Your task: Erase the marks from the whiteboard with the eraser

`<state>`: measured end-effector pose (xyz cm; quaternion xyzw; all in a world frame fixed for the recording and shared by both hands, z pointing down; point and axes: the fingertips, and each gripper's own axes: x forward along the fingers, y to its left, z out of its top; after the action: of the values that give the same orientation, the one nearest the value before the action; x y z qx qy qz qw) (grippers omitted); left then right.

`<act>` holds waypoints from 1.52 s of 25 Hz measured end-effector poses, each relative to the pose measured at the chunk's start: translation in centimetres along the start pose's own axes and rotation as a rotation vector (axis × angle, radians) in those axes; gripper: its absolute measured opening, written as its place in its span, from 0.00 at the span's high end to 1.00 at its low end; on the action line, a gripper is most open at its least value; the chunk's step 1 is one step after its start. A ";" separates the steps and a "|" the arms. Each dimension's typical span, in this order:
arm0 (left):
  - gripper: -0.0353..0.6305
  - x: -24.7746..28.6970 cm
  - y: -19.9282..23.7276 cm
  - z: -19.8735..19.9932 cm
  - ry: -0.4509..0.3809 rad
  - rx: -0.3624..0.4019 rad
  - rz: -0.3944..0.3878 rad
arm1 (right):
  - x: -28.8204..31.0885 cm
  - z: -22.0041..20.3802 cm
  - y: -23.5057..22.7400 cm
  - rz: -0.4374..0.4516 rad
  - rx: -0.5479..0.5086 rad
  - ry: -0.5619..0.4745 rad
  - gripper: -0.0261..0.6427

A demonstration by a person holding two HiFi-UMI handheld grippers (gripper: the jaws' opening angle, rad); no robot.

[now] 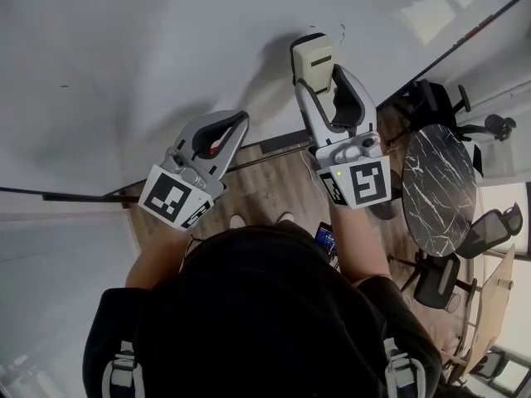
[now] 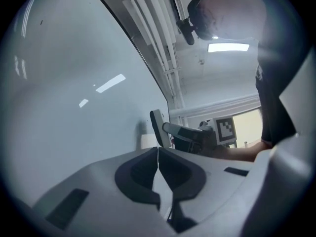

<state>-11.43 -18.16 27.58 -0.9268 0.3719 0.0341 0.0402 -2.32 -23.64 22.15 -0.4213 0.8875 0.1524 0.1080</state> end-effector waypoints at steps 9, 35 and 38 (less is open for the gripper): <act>0.94 0.6 0.6 -0.2 0.007 0.004 0.095 | 3.0 -0.8 -1.5 -0.034 -0.120 0.008 0.63; 0.94 1.4 1.2 -1.5 0.005 -0.010 0.124 | 3.4 -2.1 -4.5 -0.099 -0.099 0.120 0.63; 0.94 1.8 0.9 -1.6 0.009 -0.010 0.123 | 2.9 -2.3 -5.7 -0.115 -0.097 0.124 0.63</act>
<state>-10.74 -20.18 28.94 -0.9024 0.4283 0.0343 0.0318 0.17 -29.93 22.30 -0.4850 0.8583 0.1624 0.0410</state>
